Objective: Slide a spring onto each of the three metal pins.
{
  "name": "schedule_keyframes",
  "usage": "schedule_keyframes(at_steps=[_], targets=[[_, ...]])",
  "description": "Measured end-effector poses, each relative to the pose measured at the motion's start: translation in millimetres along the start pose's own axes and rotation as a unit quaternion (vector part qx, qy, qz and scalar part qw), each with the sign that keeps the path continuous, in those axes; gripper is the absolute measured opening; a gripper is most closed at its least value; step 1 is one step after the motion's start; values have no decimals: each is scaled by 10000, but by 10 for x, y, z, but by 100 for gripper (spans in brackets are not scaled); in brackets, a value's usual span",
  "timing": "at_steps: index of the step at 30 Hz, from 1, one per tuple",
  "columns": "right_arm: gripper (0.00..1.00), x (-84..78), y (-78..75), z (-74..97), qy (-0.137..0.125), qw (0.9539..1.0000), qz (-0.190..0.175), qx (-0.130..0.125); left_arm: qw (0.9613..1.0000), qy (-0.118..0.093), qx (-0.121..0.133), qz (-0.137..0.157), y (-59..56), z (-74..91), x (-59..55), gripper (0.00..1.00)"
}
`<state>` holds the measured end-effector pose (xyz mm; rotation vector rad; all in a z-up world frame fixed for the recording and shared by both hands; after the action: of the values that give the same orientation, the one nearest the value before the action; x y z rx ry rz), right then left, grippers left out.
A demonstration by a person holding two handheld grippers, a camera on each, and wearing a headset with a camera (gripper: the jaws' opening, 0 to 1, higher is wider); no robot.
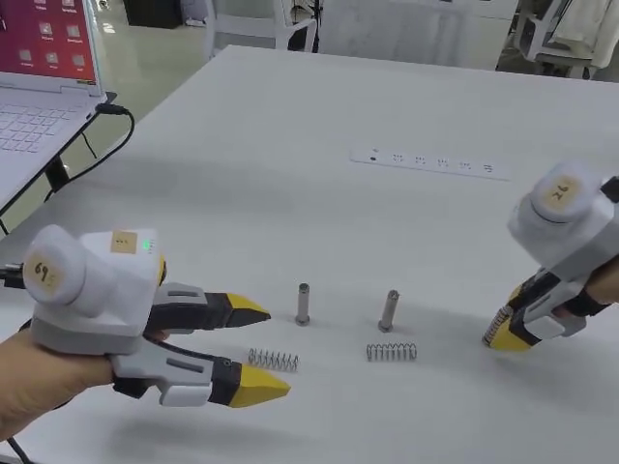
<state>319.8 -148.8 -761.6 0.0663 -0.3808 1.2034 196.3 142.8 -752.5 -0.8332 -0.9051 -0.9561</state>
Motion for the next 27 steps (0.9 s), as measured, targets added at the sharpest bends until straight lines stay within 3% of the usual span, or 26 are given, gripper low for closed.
schedule_keyframes(at_steps=[11, 27], targets=[[27, -80, 18, 7, 16, 10000, -88, -24, 10000, -13, -3, 20, 13, -6, -5, 45], [27, -139, 197, 67, 1, 10000, -92, 21, 10000, -35, -2, 13, 15, -4, -2, 45]])
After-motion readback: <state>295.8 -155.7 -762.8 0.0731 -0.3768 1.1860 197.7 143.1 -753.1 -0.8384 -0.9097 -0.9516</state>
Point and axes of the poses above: the centre of the closed fingertips' face, and the gripper's own axes: z roughly backward along the fingers, y roughly to its left, x roughly out of its top, the point moved 8 cm from there along z, roughly backward along the fingers, and after that the axes turned 9 degrees about -x, right-handed, at the moved point
